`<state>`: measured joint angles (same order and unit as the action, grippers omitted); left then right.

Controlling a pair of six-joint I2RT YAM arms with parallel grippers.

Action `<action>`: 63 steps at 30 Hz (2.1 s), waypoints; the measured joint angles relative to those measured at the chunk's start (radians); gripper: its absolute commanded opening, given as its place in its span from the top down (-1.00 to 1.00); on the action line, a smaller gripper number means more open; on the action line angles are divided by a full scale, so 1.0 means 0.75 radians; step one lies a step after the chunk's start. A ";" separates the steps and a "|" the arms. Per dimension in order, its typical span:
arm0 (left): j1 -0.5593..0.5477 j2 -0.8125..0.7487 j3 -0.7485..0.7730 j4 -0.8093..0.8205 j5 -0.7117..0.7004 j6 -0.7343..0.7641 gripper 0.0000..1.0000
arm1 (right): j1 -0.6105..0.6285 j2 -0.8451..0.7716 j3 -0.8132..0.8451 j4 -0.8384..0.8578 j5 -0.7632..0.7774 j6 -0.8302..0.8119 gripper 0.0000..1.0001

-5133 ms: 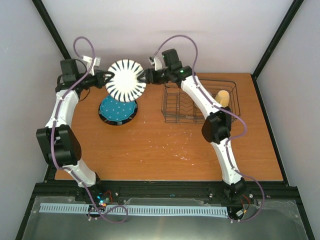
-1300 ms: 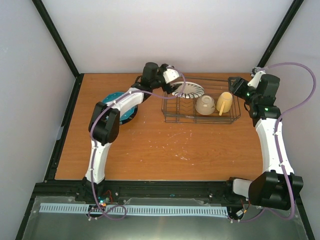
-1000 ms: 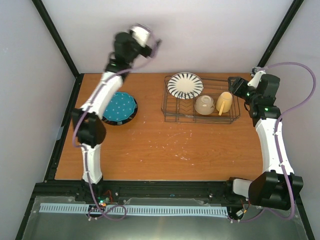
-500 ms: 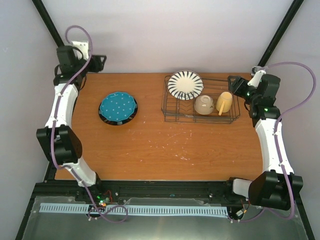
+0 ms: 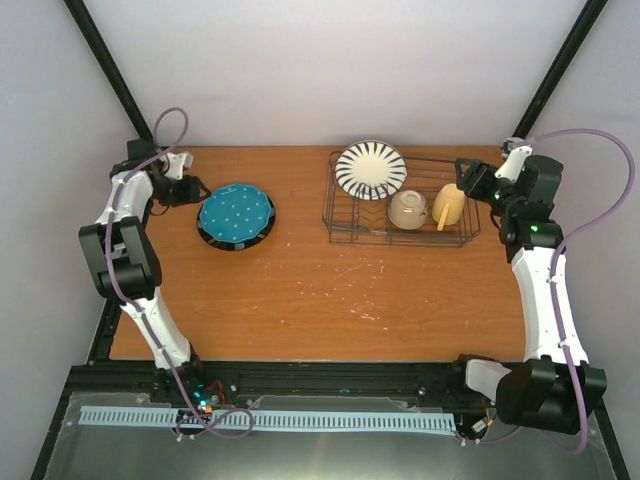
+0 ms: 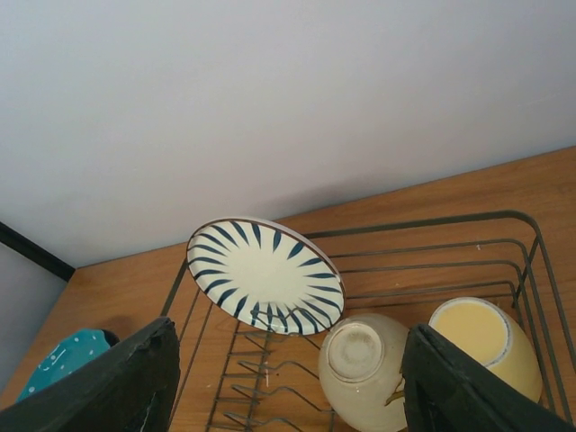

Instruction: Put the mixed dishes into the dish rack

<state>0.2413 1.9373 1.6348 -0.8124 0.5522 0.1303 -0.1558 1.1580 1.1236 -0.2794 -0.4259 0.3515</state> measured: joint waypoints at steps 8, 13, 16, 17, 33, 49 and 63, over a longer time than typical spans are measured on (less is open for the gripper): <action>0.119 -0.073 -0.225 -0.061 -0.030 0.079 0.07 | 0.000 0.001 0.001 -0.030 -0.009 -0.023 -0.33; 0.111 -0.078 -0.305 -0.077 -0.031 0.111 0.09 | 0.000 0.008 0.005 -0.033 -0.012 -0.031 -0.33; 0.109 -0.076 -0.314 -0.090 -0.026 0.121 0.12 | 0.000 0.013 0.011 -0.040 -0.012 -0.035 -0.33; 0.109 -0.074 -0.314 -0.090 -0.022 0.122 0.12 | 0.000 0.013 0.012 -0.041 -0.012 -0.036 -0.33; 0.110 0.050 -0.308 -0.086 0.034 0.125 0.16 | 0.000 0.022 0.041 -0.051 -0.017 -0.045 -0.33; 0.103 0.083 -0.231 -0.106 0.024 0.120 0.26 | -0.001 0.040 0.042 -0.051 -0.050 -0.042 -0.32; 0.048 0.087 -0.176 -0.120 0.023 0.119 0.32 | -0.001 0.041 0.042 -0.050 -0.077 -0.039 -0.32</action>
<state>0.2771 2.0026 1.5024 -0.9020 0.5694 0.2192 -0.1562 1.1889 1.1549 -0.3168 -0.4839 0.3222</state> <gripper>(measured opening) 0.343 0.658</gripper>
